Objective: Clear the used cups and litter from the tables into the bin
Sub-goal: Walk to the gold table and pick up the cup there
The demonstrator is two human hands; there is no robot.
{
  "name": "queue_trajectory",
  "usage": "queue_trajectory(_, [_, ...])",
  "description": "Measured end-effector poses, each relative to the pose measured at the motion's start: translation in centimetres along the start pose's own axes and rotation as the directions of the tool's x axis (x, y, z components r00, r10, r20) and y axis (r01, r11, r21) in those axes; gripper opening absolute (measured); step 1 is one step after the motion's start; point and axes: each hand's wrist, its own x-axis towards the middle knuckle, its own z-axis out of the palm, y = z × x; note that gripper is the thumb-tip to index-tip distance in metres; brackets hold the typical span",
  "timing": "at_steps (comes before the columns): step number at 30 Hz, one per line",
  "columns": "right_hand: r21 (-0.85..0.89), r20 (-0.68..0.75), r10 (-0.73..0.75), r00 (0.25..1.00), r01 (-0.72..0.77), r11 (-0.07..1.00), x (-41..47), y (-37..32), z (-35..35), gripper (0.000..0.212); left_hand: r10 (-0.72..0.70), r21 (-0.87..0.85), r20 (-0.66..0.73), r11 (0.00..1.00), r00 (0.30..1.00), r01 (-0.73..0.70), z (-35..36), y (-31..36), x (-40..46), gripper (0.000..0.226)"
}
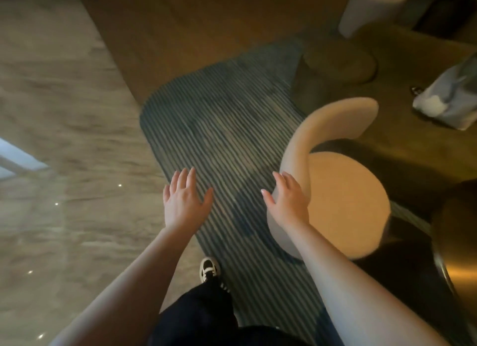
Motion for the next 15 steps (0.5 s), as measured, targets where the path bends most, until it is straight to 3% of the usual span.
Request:
queue_trajectory(7, [0.013,-0.026,0.057,0.998,-0.057,0.998,13.8,-5.6,-1.6,0.06,0.038,0.002,-0.011,0.999,0.999,-0.038,-4.2,-1.4,16.4,0.073])
queue_trajectory(15, [0.024,-0.094,0.095,0.991,-0.093,0.995,33.1,-4.7,-3.0,0.059,0.106,-0.006,0.02,0.994,0.994,-0.106,-1.5,3.5,37.5,0.075])
